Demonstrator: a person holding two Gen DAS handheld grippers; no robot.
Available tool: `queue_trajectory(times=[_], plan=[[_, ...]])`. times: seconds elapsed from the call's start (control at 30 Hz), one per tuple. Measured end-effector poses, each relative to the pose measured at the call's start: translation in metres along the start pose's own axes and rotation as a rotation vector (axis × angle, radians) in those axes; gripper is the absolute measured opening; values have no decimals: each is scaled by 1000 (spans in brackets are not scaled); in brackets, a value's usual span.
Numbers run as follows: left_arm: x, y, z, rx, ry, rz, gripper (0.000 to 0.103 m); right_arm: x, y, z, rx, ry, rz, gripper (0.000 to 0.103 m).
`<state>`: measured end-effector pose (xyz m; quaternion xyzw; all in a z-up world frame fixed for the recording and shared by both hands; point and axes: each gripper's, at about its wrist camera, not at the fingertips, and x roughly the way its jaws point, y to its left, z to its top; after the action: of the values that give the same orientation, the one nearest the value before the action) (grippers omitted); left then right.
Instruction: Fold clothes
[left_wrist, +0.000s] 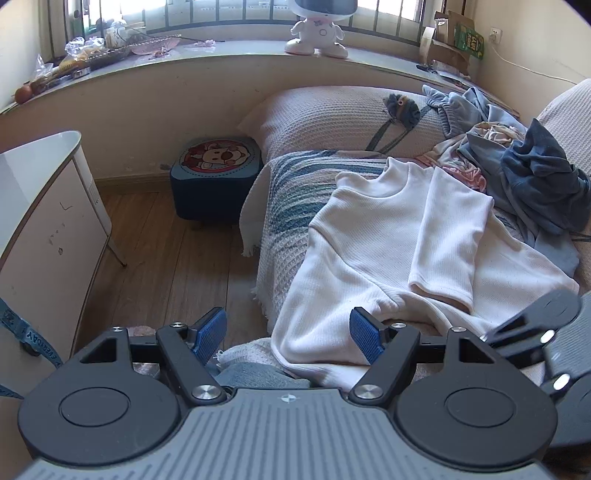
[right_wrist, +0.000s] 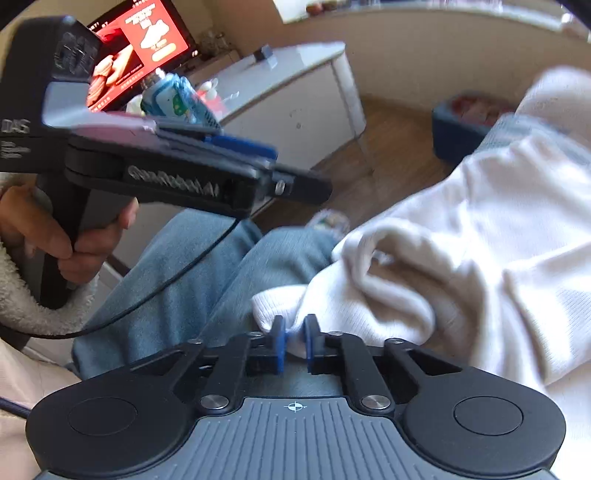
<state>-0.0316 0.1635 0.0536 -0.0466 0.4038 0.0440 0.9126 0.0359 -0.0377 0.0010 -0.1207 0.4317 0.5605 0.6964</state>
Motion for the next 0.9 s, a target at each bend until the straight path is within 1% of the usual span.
queue_trajectory(times=[0.07, 0.17, 0.23, 0.3, 0.37, 0.43, 0.5, 0.53, 0.57, 0.6, 0.67, 0.8, 0.9], plan=[[0, -1, 3, -1, -6, 2, 72, -20, -7, 5, 8, -58, -47, 7], [2, -7, 9, 13, -26, -11, 72, -69, -30, 9, 50, -164, -150, 6], [7, -15, 14, 29, -31, -33, 72, -108, -50, 9, 85, -234, -243, 6], [12, -25, 20, 47, -33, -56, 71, -143, -69, 4, 124, -295, -355, 6], [21, -38, 26, 75, -31, -81, 71, -171, -93, -5, 194, -328, -449, 6], [30, -52, 32, 106, -28, -103, 71, -186, -116, -20, 284, -353, -558, 7], [40, -66, 37, 134, -22, -120, 71, -189, -137, -36, 372, -373, -684, 14], [44, -71, 39, 146, -18, -126, 71, -189, -144, -43, 415, -381, -732, 16], [49, -76, 41, 157, -13, -131, 71, -188, -148, -49, 449, -384, -759, 20], [52, -79, 43, 164, -8, -135, 71, -187, -151, -54, 473, -381, -764, 24], [60, -86, 46, 177, 3, -144, 72, -183, -156, -63, 492, -361, -737, 24], [77, -91, 52, 164, 36, -156, 72, -166, -154, -71, 442, -281, -720, 32], [90, -91, 58, 142, 47, -158, 72, -157, -154, -74, 415, -250, -703, 32]])
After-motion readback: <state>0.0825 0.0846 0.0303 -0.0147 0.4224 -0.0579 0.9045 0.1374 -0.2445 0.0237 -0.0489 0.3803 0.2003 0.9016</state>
